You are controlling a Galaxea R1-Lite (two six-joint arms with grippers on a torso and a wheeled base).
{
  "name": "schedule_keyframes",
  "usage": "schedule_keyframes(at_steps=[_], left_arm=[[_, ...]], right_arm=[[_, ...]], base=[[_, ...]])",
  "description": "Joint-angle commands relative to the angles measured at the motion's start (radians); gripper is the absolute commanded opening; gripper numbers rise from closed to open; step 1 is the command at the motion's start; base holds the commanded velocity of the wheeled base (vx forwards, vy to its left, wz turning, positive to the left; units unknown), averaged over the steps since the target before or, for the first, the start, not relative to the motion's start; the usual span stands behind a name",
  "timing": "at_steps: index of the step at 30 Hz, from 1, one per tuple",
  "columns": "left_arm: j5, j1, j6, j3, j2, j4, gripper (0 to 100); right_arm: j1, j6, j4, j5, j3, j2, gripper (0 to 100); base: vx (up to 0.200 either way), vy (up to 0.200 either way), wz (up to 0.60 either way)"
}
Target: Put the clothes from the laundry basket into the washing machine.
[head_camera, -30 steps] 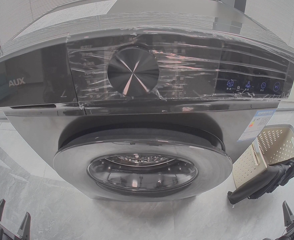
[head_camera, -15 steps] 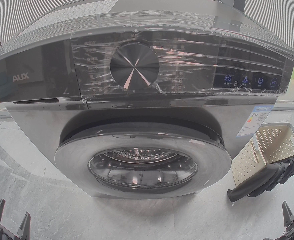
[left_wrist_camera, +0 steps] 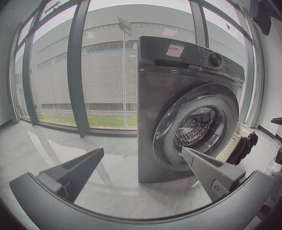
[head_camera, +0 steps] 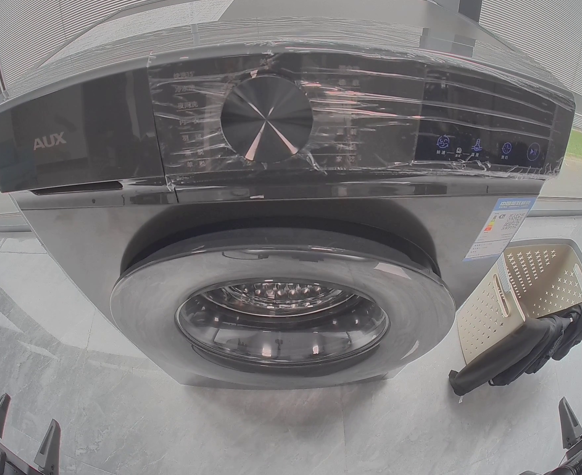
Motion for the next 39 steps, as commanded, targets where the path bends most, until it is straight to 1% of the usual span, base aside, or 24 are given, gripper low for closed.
schedule_keyframes(at_steps=[1, 39], left_arm=[[0.0, 0.0, 0.0, 0.018, -0.016, 0.0, 100], [0.001, 0.0, 0.0, 0.018, -0.016, 0.0, 100]], right_arm=[[0.0, 0.0, -0.001, 0.0, 0.018, -0.001, 100], [-0.003, -0.005, -0.001, 0.002, 0.018, -0.004, 100]], base=[[0.0, 0.0, 0.0], [0.0, 0.0, 0.0]])
